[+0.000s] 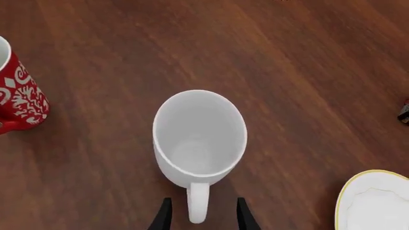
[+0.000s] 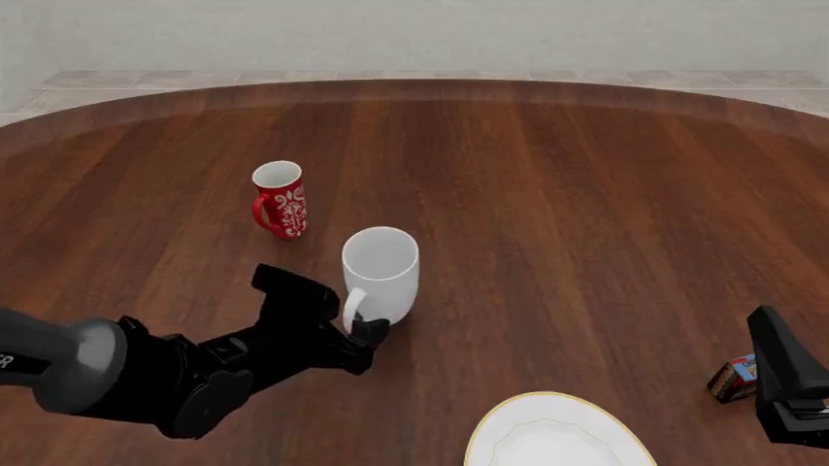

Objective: Put the white mug on the plate.

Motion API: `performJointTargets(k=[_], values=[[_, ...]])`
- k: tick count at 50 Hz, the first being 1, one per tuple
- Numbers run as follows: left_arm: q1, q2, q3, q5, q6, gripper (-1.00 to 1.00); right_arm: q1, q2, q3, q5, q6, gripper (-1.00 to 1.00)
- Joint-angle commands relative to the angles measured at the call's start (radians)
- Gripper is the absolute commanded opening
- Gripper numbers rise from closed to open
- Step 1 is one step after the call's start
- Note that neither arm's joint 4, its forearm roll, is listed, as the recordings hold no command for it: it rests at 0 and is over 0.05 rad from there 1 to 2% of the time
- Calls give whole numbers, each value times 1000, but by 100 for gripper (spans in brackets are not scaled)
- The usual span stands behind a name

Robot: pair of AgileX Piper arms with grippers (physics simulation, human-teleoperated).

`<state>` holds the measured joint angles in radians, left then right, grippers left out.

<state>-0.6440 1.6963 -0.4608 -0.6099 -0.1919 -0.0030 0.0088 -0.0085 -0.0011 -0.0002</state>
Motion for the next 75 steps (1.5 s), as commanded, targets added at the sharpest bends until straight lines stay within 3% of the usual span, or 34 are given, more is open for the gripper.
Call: performJointTargets(k=[1,21,22,37,44,48,55,75], values=[[-3,0,-3,-5,-33,100,3,6,1,-5,0,100],[-7,14,-17,5,-77,100,3,6,1,-5,1,100],[-5,12,-17,7,-76,-100,3,6,1,-5,1,100],[10,4,-15,9,-53,-100,3,6,1,-5,0,100],[23,-4,-11,11,19,-100,3,6,1,-5,1,100],[12,-81,-3,51,69,-100,3,6,1,-5,0,100],[-8,-156,12,108,93,-100,3,6,1,-5,0,100],[-74,-358,82,228,102,-100,3,6,1,-5,0,100]])
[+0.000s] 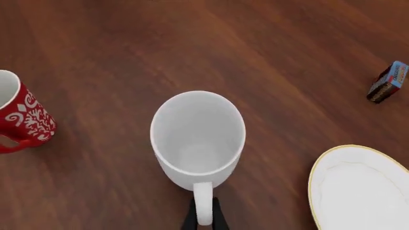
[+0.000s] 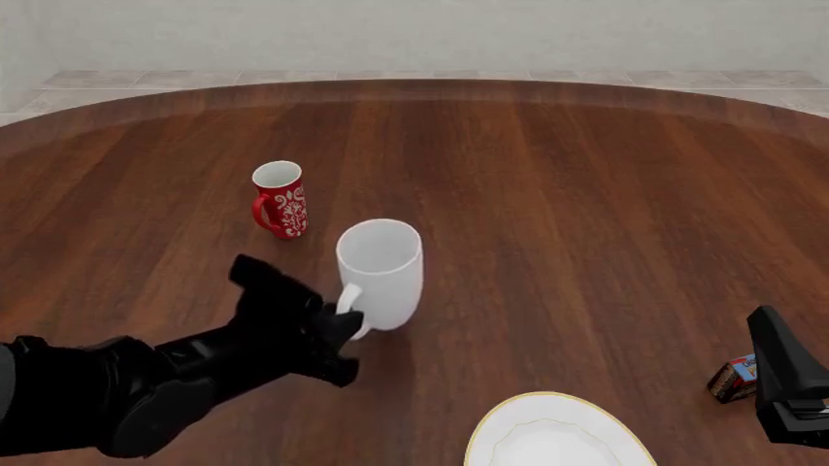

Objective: Put the white mug on the plate.

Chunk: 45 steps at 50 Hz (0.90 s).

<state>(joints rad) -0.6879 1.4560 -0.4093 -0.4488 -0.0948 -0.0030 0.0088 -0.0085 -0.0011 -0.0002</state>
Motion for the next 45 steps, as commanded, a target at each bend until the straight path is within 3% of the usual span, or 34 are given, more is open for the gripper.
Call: performJointTargets(k=[1,18,45], values=[[-36,-129,34,73,3,-100,3,6,1,-5,0,100],[-161,-294,85,166,-11,-100,3,6,1,-5,0,100],[-239,-394,117,219,-4,-100,3,6,1,-5,0,100]])
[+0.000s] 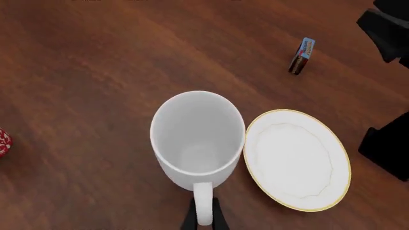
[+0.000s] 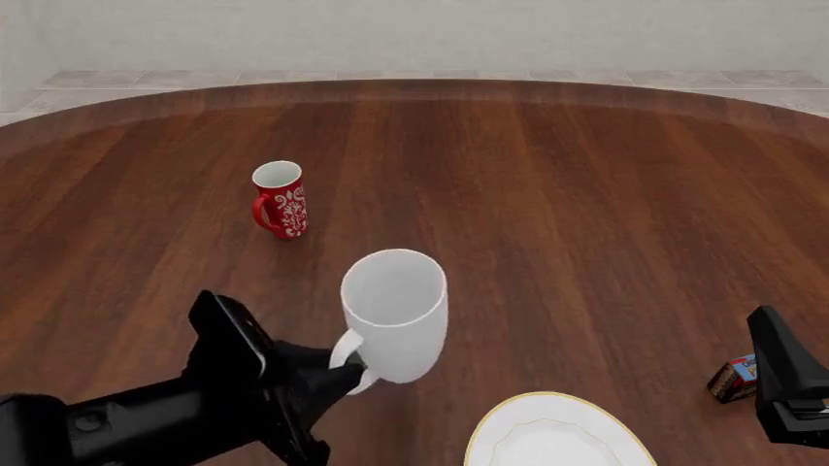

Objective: Put the white mug on the plate.

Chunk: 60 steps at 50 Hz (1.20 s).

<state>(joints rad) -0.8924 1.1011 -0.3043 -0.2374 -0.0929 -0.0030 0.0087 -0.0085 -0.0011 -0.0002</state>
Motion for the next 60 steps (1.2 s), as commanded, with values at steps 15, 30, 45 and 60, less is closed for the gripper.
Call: performJointTargets(k=[15,30,45,60], values=[[-78,-43,8,15,-14,-100,3,7,1,-5,0,100],[-124,-12,-20,16,-8,-100,3,6,1,-5,1,100],[-168,39,-49,2,-9,-100,3,6,1,-5,0,100],[-211,89,-95,4,0,-100,3,6,1,-5,0,100]])
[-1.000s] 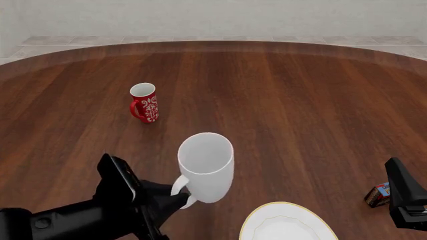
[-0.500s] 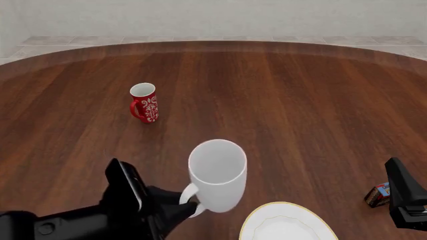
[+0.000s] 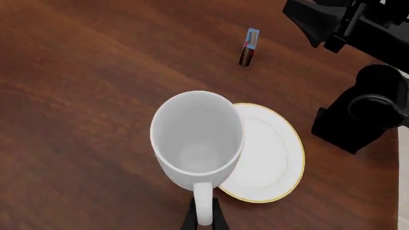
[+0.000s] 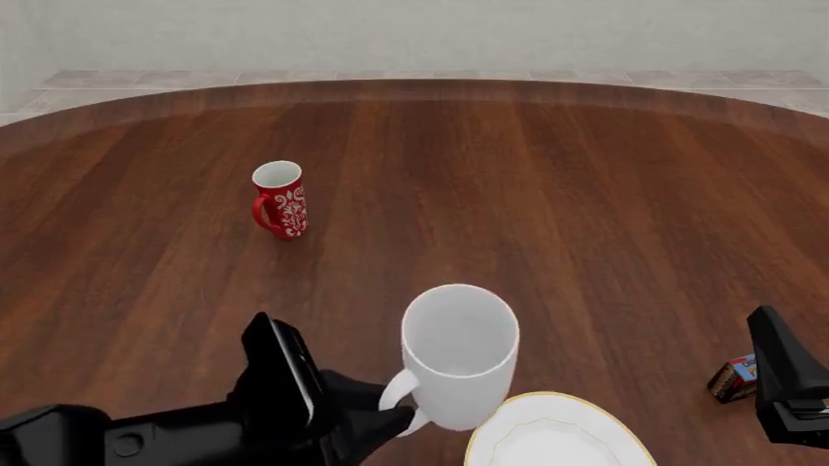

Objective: Put the white mug on the plate.

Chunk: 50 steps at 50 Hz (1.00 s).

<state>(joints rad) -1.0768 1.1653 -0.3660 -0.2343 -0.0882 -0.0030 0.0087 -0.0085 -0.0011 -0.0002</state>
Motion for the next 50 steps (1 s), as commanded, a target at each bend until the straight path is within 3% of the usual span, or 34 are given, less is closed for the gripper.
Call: performJointTargets(k=[1,50], values=[[-28,29,-33,-5,-3,-100,3,6,1,-5,0,100],[-112,180,-123,-46,2,-100,3,6,1,-5,0,100]])
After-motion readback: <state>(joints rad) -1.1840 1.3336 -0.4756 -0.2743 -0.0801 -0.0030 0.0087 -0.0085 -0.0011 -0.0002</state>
